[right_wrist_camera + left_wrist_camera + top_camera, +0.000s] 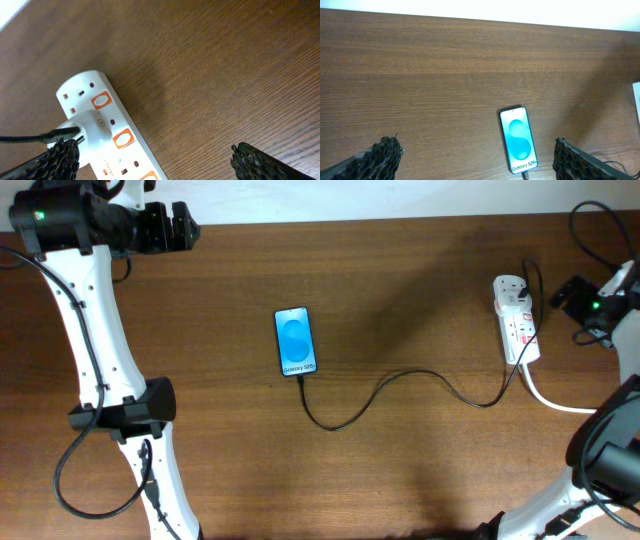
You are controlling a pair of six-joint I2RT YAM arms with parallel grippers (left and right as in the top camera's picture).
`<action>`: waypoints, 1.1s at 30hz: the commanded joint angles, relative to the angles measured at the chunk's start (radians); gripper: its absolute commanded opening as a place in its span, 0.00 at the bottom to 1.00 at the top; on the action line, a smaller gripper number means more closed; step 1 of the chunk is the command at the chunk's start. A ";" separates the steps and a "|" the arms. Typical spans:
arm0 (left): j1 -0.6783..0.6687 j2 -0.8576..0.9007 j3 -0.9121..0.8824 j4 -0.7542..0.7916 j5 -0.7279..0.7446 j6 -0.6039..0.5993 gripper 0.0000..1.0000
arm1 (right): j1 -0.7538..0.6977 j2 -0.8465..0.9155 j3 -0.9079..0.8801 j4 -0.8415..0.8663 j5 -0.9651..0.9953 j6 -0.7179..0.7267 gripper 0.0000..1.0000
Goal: Plug charger to phone and switch on socket
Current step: 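Move the right gripper over the white power strip's switch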
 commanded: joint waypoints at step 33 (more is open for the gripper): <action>0.002 0.002 0.004 -0.001 -0.007 0.016 1.00 | 0.058 0.202 -0.038 0.004 -0.054 0.033 1.00</action>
